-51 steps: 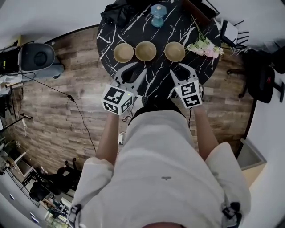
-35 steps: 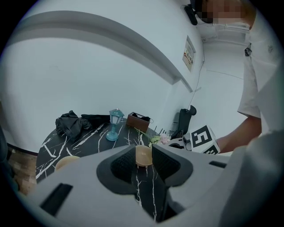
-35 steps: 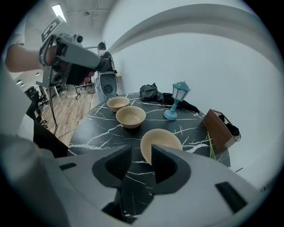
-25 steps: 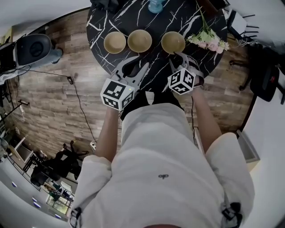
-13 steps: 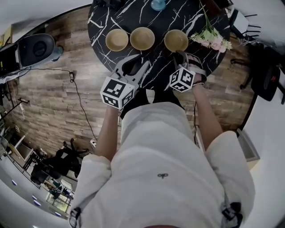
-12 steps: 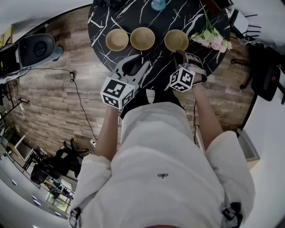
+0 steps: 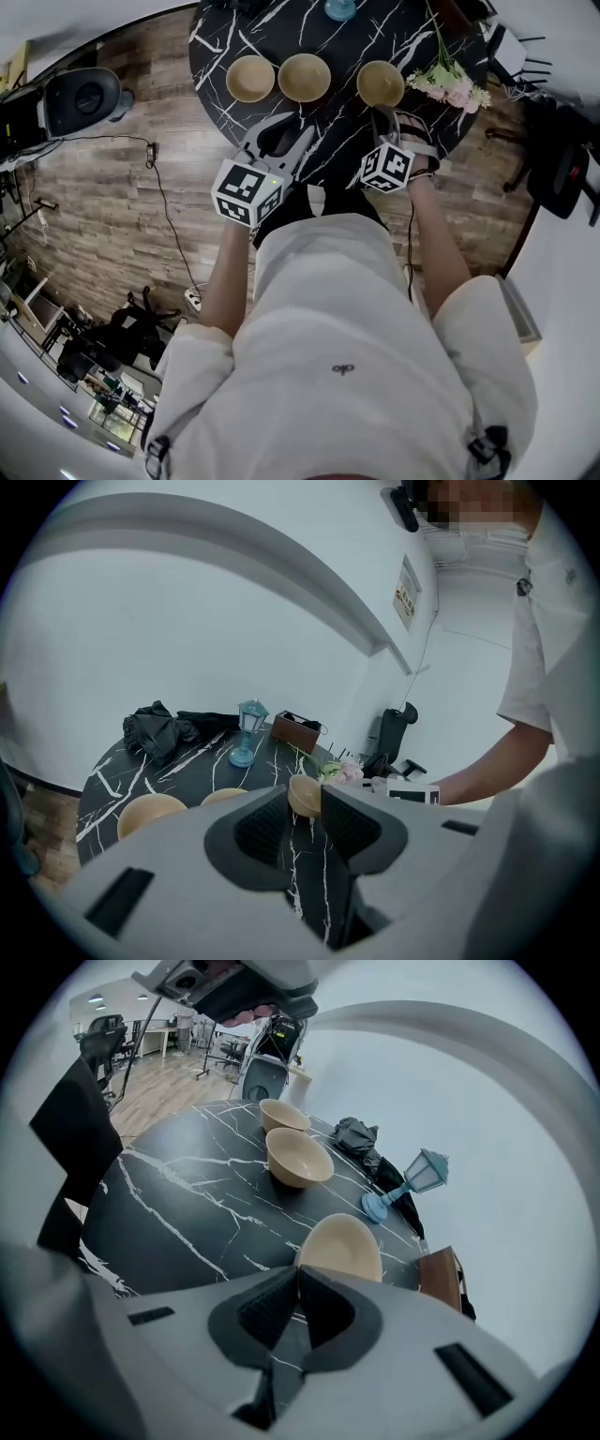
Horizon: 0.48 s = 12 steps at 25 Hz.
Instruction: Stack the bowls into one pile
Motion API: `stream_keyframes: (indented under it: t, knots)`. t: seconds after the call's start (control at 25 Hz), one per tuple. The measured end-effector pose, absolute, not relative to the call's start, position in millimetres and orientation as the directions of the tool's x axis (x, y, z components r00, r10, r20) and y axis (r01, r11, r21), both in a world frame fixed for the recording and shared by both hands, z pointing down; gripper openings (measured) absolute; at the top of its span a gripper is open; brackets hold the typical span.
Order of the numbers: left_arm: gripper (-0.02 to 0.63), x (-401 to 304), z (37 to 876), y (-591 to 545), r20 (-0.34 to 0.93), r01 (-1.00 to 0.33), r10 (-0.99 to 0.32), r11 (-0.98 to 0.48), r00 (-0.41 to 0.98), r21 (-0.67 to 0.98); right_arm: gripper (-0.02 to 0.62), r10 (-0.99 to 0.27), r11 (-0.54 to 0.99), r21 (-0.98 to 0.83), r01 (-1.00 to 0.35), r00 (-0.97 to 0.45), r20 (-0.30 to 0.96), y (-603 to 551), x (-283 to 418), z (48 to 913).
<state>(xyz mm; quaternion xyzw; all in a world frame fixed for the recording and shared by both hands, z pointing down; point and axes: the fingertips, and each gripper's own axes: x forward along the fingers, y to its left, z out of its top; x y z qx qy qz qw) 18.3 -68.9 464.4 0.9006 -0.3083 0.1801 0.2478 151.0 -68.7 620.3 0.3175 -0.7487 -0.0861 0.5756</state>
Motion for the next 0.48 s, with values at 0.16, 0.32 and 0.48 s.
stream_keyframes:
  t: [0.16, 0.32, 0.48]
  knots:
    - [0.107, 15.4, 463.5, -68.6, 0.474, -0.651, -0.475, -0.681, 0.742, 0.336, 0.012, -0.582, 0.781, 0.502, -0.372, -0.14, 0.801, -71.8, 150.3, 616.9]
    - [0.106, 12.6, 461.2, -67.7, 0.469, -0.654, -0.483, -0.679, 0.739, 0.333, 0.011, -0.593, 0.776, 0.516, -0.362, -0.143, 0.792, -74.4, 150.1, 610.9]
    - [0.107, 9.8, 459.2, -68.4, 0.463, -0.66, -0.494, -0.675, 0.736, 0.328, 0.009, -0.605, 0.771, 0.532, -0.351, -0.144, 0.783, -78.9, 151.0, 604.9]
